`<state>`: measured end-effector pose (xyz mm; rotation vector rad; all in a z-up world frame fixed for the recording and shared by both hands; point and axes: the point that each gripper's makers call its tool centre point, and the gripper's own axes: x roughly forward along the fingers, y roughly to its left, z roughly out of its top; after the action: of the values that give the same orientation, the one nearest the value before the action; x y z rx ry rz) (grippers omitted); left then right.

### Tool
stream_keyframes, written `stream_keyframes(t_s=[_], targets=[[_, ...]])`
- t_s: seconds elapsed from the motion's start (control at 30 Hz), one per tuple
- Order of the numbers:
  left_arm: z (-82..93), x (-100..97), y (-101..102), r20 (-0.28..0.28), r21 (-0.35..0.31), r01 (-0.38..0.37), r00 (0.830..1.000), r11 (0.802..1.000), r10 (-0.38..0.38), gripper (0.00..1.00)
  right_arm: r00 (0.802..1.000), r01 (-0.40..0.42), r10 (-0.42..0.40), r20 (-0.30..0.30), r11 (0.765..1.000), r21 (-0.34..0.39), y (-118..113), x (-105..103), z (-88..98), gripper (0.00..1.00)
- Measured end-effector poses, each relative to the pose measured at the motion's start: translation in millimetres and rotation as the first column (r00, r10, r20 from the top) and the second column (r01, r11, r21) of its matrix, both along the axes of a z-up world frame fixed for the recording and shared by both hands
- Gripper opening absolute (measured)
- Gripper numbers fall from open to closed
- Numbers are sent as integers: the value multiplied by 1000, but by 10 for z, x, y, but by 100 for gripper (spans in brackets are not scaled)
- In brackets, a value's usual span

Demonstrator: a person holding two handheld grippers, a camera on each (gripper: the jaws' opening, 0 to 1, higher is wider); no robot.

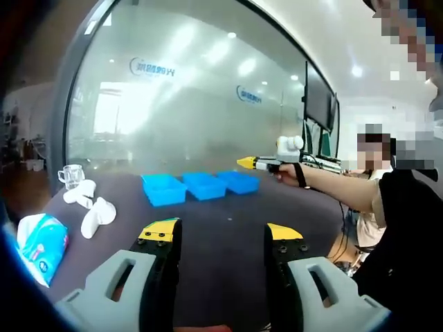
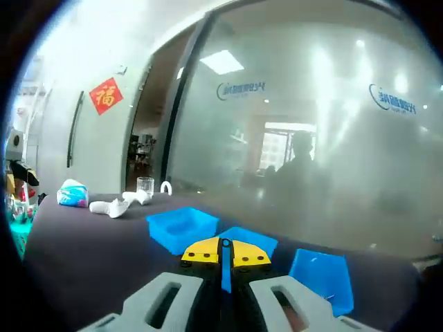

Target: Sort the screws, nuts, and washers into the corresponding bins

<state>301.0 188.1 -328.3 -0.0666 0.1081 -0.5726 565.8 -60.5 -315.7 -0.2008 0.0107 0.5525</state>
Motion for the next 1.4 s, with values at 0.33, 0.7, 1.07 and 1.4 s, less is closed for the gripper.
stream_keyframes(t_s=[0.33,0.7,1.07,1.4], targets=[[26,-19,35,4,1,-9,1000,1000,9,47,999,36,-37,-26,999,-11,209,468,-8,1],[23,-66,121,6,2,-28,1000,1000,28,47,995,71,-75,-61,995,-64,353,828,-111,1],[28,-72,158,6,2,-36,999,999,36,47,994,73,-80,-79,994,-79,419,818,-216,3],[24,-68,141,6,4,-34,999,999,34,47,991,71,-77,-113,996,-55,385,715,-284,28]])
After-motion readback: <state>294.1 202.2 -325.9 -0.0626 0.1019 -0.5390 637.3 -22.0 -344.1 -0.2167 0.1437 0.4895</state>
